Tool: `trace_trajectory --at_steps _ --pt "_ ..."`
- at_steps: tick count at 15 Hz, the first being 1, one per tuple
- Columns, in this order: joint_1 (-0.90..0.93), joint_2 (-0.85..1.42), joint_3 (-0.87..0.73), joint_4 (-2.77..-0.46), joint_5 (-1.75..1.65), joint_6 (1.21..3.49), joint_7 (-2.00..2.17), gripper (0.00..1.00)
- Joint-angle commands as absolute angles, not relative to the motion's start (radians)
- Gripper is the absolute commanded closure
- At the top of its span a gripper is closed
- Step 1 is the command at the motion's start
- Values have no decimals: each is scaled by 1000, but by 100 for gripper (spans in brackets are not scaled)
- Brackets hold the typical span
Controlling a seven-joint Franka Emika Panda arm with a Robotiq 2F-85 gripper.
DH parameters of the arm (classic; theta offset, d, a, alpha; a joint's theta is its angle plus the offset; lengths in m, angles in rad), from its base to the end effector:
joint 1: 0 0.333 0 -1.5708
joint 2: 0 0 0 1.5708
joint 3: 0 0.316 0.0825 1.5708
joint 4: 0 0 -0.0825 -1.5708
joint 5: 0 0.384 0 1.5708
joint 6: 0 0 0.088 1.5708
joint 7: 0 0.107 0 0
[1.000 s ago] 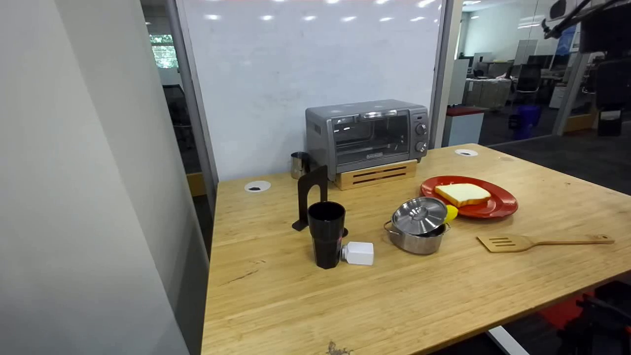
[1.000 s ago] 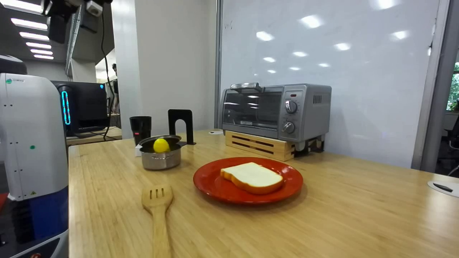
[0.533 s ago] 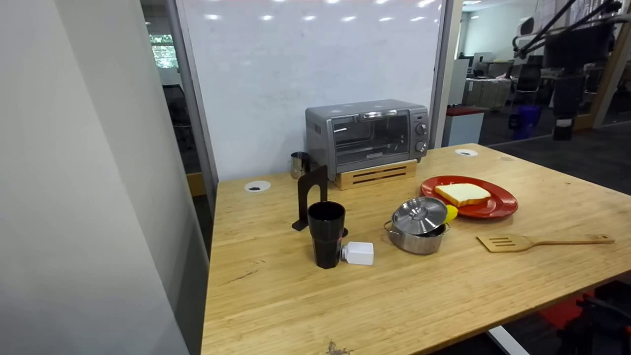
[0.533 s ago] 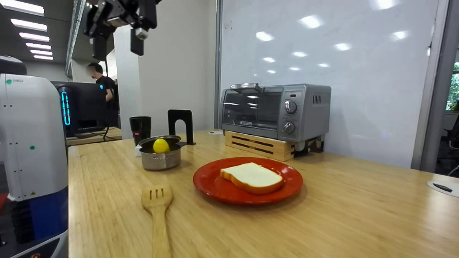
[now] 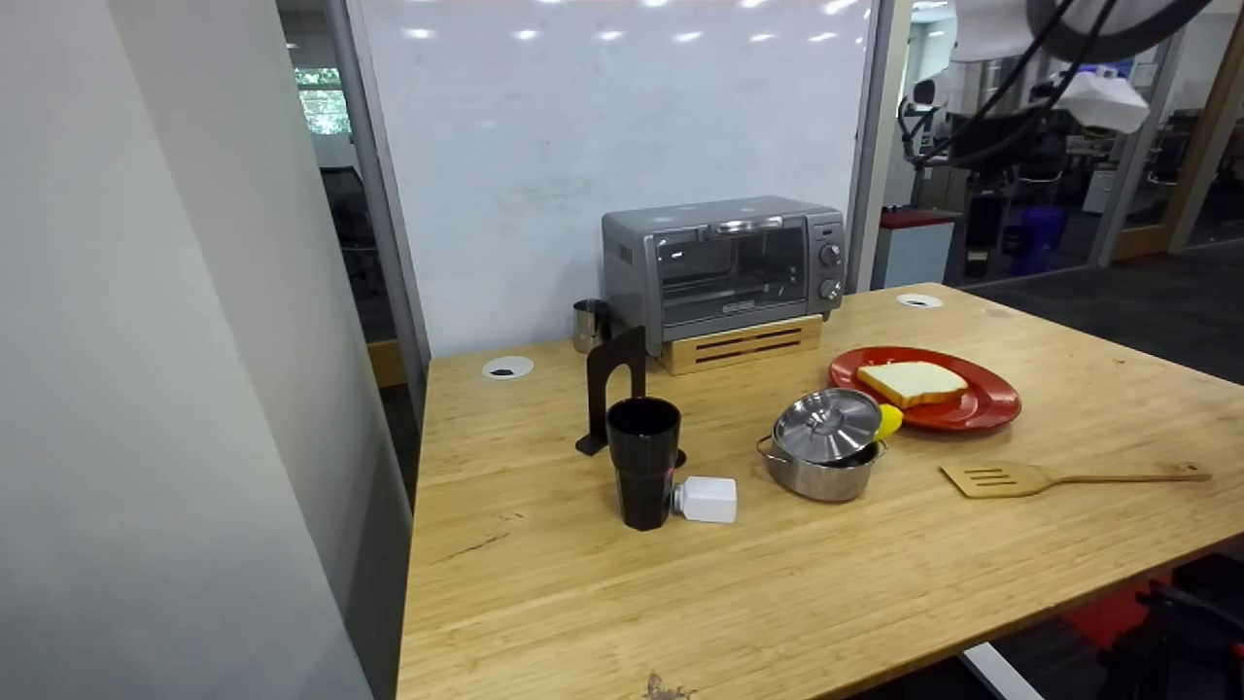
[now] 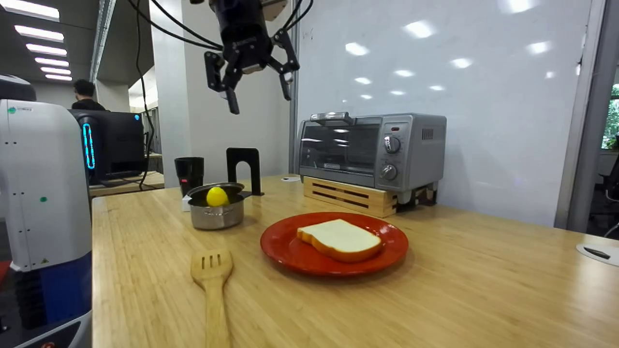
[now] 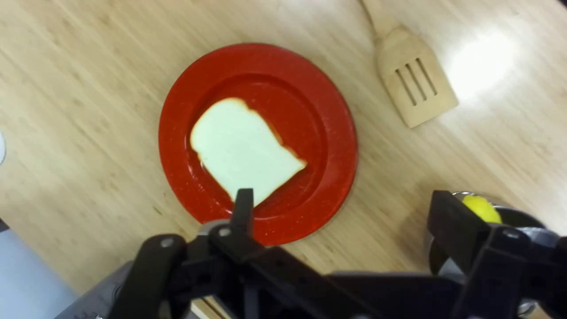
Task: Open the oven door
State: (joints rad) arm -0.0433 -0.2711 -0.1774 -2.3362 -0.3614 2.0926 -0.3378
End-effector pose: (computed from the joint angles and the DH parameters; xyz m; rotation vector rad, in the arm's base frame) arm 0.4495 -0.1210 0.4454 2.8433 0.4300 -0.0677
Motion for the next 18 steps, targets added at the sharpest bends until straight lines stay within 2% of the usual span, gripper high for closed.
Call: trace_trajectory --at_steps 1,6,8,9,18 --pt "-58 -87 -160 -2166 -387 2153 -400 0" --pt "-43 -35 -113 -2032 -415 2163 -532 0" --pt "-36 -53 -103 -2014 -328 2140 -683 0" --pt "-47 -50 -101 -2042 -373 2166 -571 0" --pt "-50 -32 -102 -2008 -368 2212 -627 0"
